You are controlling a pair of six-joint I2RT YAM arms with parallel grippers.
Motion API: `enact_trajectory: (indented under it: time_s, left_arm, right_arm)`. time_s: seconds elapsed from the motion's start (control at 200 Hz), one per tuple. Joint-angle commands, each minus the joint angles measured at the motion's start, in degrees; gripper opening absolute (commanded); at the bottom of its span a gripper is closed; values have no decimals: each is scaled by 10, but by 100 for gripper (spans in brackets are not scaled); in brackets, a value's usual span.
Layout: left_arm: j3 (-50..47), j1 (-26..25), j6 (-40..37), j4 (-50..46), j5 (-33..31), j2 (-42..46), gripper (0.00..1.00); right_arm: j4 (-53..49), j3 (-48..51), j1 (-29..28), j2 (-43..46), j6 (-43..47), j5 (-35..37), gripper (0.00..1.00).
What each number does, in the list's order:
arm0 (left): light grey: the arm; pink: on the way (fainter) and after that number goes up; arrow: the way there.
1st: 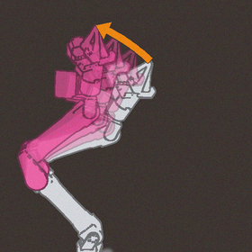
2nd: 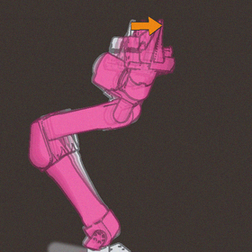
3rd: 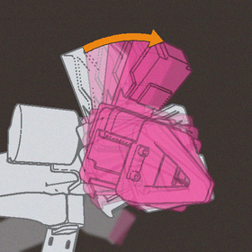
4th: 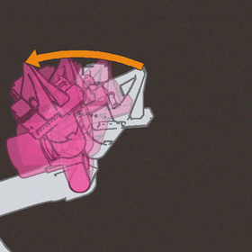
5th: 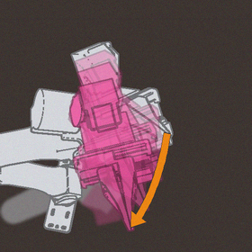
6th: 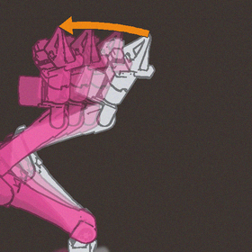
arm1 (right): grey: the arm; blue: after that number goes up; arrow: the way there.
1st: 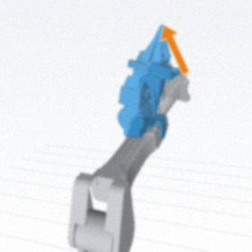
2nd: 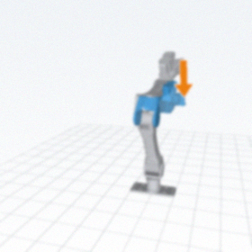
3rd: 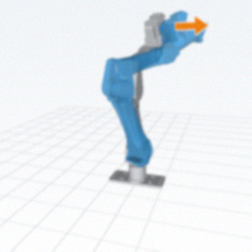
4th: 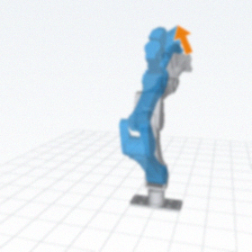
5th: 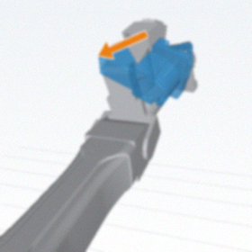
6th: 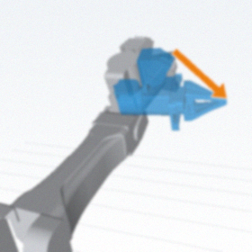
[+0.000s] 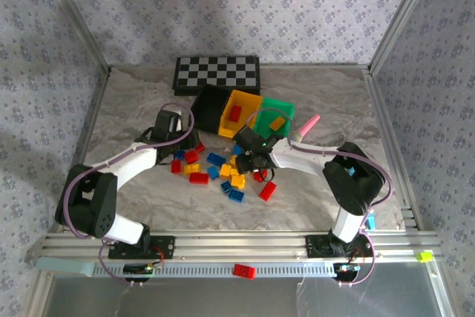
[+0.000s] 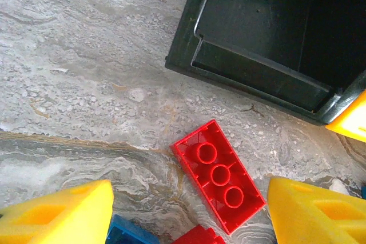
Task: Sort the legos into containers by color
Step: Pick up the lego from the center of the table.
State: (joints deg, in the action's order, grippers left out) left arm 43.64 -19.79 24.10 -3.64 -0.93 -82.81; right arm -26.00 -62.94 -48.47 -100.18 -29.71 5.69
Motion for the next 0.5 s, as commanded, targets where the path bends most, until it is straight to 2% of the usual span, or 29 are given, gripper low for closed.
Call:
enact_trajectory:
  time_s: [0.0, 0.075, 0.19, 0.31, 0.495]
  left_arm:
    - [-7, 6, 6, 9, -7, 23, 72]
    - [-8, 9, 7, 10, -3, 22, 71]
    - [-6, 10, 8, 10, 2, 18, 72]
    - [-8, 12, 10, 12, 2, 17, 72]
    - [-10, 17, 12, 13, 5, 17, 71]
  right_arm:
    - [-46, -16, -8, -20, 7, 17, 59]
    - [-57, -19, -9, -22, 8, 35, 55]
    - [-46, -10, -6, -24, 4, 27, 43]
    - [-56, -18, -13, -16, 9, 37, 35]
    - [-75, -47, -11, 21, 21, 49, 34]
